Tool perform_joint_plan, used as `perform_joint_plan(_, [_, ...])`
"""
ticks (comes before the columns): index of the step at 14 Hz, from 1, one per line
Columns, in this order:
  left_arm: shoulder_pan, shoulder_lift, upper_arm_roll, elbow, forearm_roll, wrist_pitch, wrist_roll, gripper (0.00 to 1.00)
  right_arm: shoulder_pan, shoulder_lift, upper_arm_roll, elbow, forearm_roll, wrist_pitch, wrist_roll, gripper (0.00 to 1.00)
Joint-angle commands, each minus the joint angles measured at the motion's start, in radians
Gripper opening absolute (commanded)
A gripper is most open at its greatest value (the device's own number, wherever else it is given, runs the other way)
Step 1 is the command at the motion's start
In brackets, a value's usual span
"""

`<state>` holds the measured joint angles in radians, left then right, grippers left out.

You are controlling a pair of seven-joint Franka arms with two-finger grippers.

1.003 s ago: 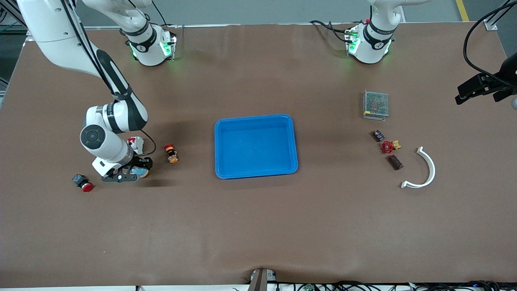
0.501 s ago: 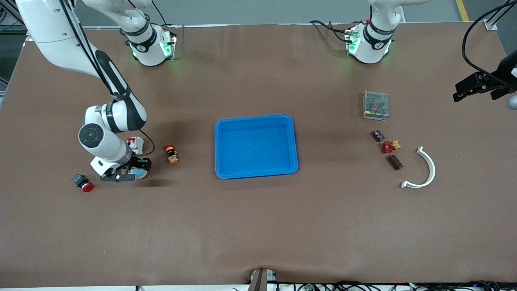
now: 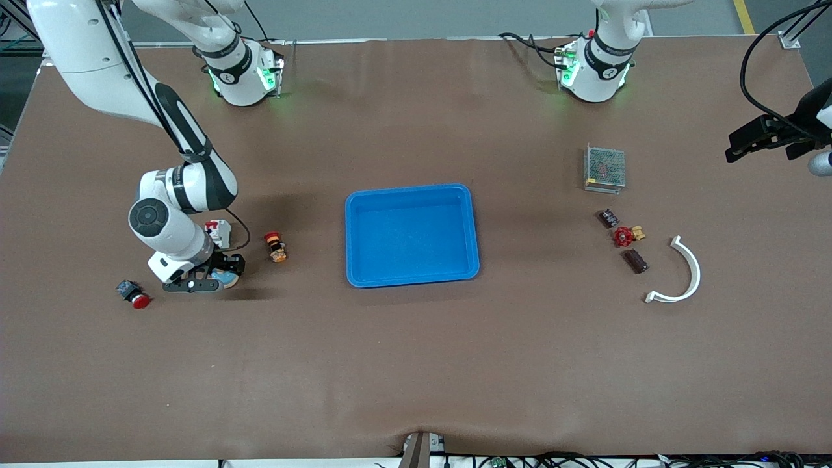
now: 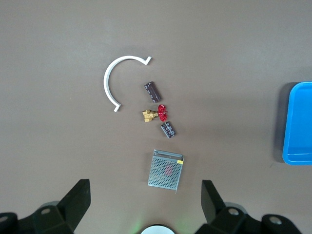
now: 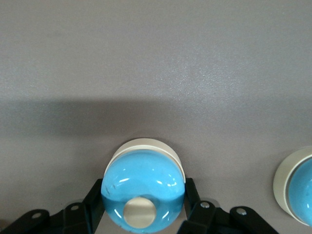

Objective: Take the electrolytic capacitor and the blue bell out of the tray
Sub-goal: 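Place the bell beside the first bell and open the right gripper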

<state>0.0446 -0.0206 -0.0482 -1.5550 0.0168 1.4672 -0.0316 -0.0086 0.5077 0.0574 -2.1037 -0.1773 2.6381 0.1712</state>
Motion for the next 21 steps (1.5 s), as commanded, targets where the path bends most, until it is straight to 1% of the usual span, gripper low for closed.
perform_joint_plan(1, [-0.008,-0.005,0.004,0.0,-0.003,-0.005,0.015,1.0,-0.027,-0.006,0.018,-0.009,-0.025,0.011,0.004,0.0])
perform_joint_plan(2, [-0.008,-0.005,0.004,0.001,-0.002,-0.005,0.015,1.0,-0.027,-0.005,0.018,-0.009,-0.025,0.011,0.01,0.0])
perform_joint_plan(3, [-0.008,-0.005,0.005,0.001,-0.002,-0.005,0.015,1.0,-0.027,-0.001,0.018,-0.007,-0.018,0.011,0.022,0.34])
perform_joint_plan(4, [-0.009,-0.004,0.004,0.007,-0.002,-0.004,0.015,1.0,-0.036,0.0,0.018,-0.006,-0.016,0.014,0.024,0.82])
perform_joint_plan(5, [-0.011,-0.004,0.004,0.006,0.0,-0.004,0.015,1.0,-0.04,-0.001,0.019,-0.006,-0.016,0.014,0.022,1.0])
perform_joint_plan(9, [-0.012,-0.001,-0.004,0.006,-0.001,-0.001,0.01,1.0,-0.039,-0.017,0.019,0.004,-0.016,-0.007,0.008,1.0])
perform_joint_plan(11, [-0.011,-0.001,-0.018,0.006,0.0,-0.001,0.006,1.0,-0.039,-0.041,0.019,0.036,-0.016,-0.084,0.005,1.0])
perform_joint_plan(14, [-0.012,0.005,-0.018,0.007,0.0,-0.001,0.002,1.0,-0.039,-0.046,0.022,0.147,-0.016,-0.255,-0.007,1.0])
perform_joint_plan(16, [-0.011,0.005,-0.021,0.009,0.0,-0.001,-0.002,1.0,-0.042,-0.043,0.022,0.229,-0.016,-0.338,-0.019,1.0])
perform_joint_plan(21, [-0.008,0.002,-0.021,0.018,0.0,-0.001,-0.005,1.0,-0.088,-0.035,0.022,0.437,-0.008,-0.539,-0.13,1.0])
